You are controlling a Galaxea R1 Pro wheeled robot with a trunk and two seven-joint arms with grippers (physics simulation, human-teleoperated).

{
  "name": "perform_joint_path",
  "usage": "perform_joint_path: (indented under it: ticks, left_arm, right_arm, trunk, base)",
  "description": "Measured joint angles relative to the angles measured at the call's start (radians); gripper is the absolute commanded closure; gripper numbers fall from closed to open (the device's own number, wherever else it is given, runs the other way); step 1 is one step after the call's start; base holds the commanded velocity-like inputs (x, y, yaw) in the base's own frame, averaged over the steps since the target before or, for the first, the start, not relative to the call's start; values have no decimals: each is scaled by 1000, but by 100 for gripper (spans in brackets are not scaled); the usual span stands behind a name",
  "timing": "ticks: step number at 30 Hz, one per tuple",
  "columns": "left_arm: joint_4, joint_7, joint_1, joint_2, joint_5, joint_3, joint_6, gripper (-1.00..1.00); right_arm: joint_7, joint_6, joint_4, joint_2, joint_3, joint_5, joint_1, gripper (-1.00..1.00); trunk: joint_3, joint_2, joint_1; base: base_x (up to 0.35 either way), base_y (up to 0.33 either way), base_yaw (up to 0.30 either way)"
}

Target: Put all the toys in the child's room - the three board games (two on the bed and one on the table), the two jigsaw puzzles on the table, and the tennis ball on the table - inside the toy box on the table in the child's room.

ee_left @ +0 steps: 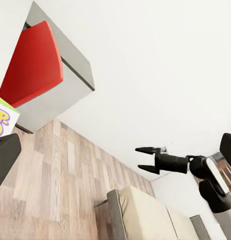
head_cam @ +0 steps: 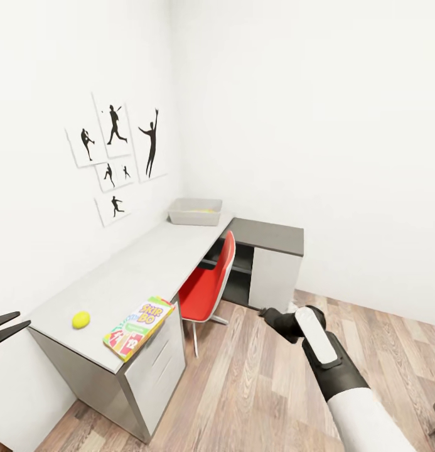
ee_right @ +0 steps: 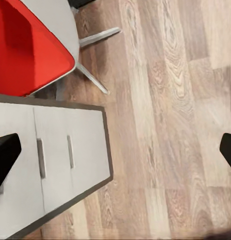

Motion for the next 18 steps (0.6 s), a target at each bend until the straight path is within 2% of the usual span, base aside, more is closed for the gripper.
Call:
perform_joint_path:
  ticks: [2, 3, 4, 6, 8, 13, 16, 18]
  left_arm:
    - [0, 0, 0, 0, 0, 0, 0, -100]
    - [0, 0, 0, -1, 0, 0, 0, -100]
    - [-1, 0, 0, -2, 0, -1, 0, -100]
    - [-3, 0, 0, -4, 0, -2, 0, -100]
    - [-4, 0, 0, -6, 0, -3, 0, -100]
    - [-4, 0, 0, -7, 0, -4, 0, -100]
    - [-5, 0, 0, -8, 0, -5, 0, -100]
    - [-5, 0, 0, -8, 0, -6, 0, -100]
  right_arm:
    - [16, -48, 42, 3, 71, 6, 27, -100]
    - [23, -70, 59, 4, 94, 8, 32, -100]
    - [42, -121, 94, 3, 137, 8, 38, -100]
    - [96, -230, 147, 1, 218, 8, 45, -100]
    - [160, -290, 190, -7, 273, 9, 48, -100]
    - [257, -346, 230, -13, 306, 10, 49, -100]
    - [278, -406, 229, -16, 310, 9, 49, -100]
    - [282, -421, 233, -17, 311, 8, 49, -100]
  trunk:
    - [-1, 0, 0]
    - [-1, 0, 0]
    - [-1, 0, 0]
    - [-1, 0, 0]
    - [-1, 0, 0]
    - [-1, 0, 0]
    - [-1, 0, 0]
    - [-1, 0, 0]
  base:
    - [0, 0, 0]
    - [0, 0, 0]
    - [0, 0, 0]
    - [0, 0, 0]
    - [0, 0, 0]
    - [0, 0, 0]
    - [0, 0, 0]
    - [0, 0, 0]
